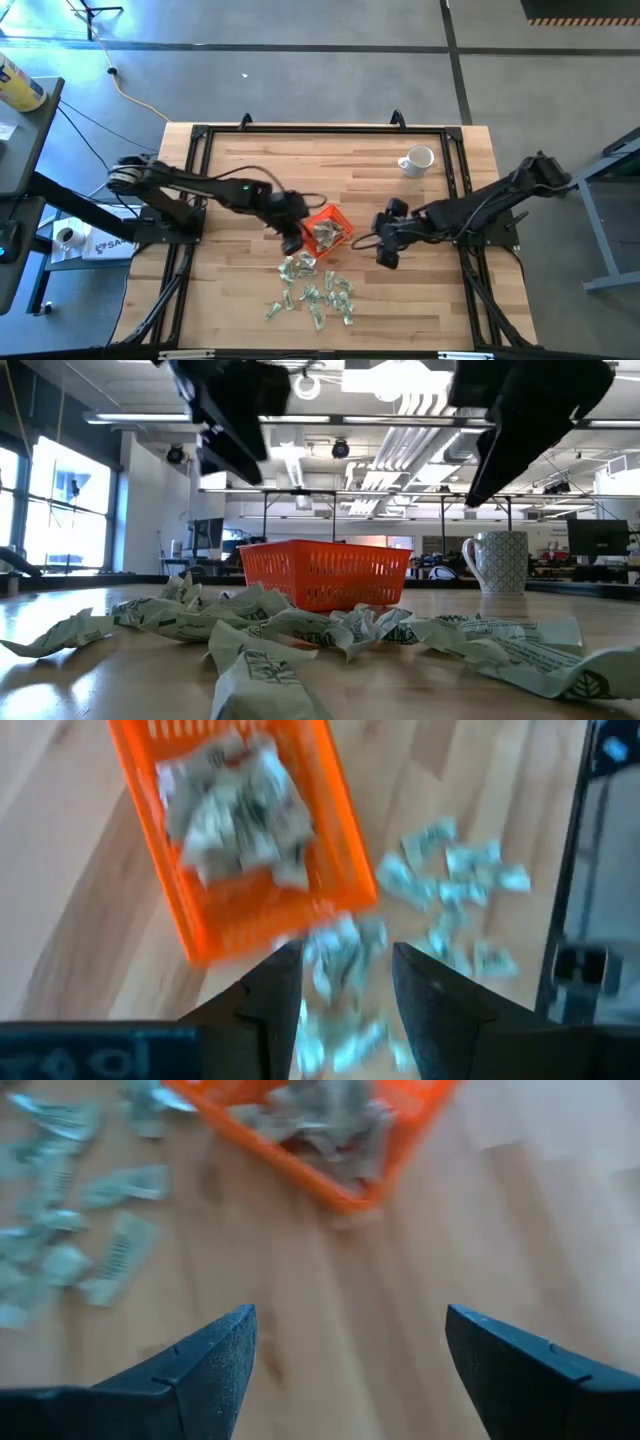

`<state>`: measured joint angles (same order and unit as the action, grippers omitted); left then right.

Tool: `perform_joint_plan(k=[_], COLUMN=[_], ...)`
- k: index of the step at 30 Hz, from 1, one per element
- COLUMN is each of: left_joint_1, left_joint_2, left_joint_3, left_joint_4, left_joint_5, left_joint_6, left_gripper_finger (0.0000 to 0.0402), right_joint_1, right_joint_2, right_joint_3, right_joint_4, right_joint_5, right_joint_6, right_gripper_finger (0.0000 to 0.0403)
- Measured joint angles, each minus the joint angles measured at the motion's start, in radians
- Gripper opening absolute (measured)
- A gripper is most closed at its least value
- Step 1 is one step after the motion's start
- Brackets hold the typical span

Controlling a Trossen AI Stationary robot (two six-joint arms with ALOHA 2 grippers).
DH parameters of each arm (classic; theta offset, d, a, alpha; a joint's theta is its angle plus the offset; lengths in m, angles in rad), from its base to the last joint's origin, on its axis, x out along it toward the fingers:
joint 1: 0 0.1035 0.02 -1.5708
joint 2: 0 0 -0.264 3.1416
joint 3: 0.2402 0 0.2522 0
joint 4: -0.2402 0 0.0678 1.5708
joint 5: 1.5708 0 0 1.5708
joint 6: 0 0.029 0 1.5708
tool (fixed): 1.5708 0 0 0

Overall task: Pick and place Stevia / Truvia into bins
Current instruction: Put the stevia packet into the orange bin

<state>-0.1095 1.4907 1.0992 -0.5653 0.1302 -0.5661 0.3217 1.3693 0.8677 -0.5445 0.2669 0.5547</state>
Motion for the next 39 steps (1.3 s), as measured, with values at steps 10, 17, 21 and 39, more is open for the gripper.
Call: perform_joint_plan(k=[10, 17, 21, 39], left_joint_1=[-0.215, -0.297, -0.298, -0.297], left_joint_2=[-0.162, -0.176, -0.194, -0.207], left_joint_3=[-0.001, -0.017, -0.059, -0.149], left_joint_4=[-0.350, -0.503, -0.513, -0.537], left_joint_5=[-0.317, -0.437, -0.424, -0.421], left_joint_6=[-0.130, -0.145, -0.155, -0.111], left_gripper_finger=[0.0157, 0.0152, 0.0149, 0.0143], right_joint_1=[0.050, 0.152, 0.181, 0.175], right_joint_2=[0.268, 0.453, 0.565, 0.684], right_joint_3=[0.072, 0.256, 0.344, 0.475], right_joint_4=[0.234, 0.177, 0.069, -0.073], right_joint_5=[-0.123, -0.064, 0.036, -0.004], right_joint_6=[0.118, 0.134, 0.250, 0.384], right_gripper_finger=[0.0305, 0.0281, 0.0274, 0.0207])
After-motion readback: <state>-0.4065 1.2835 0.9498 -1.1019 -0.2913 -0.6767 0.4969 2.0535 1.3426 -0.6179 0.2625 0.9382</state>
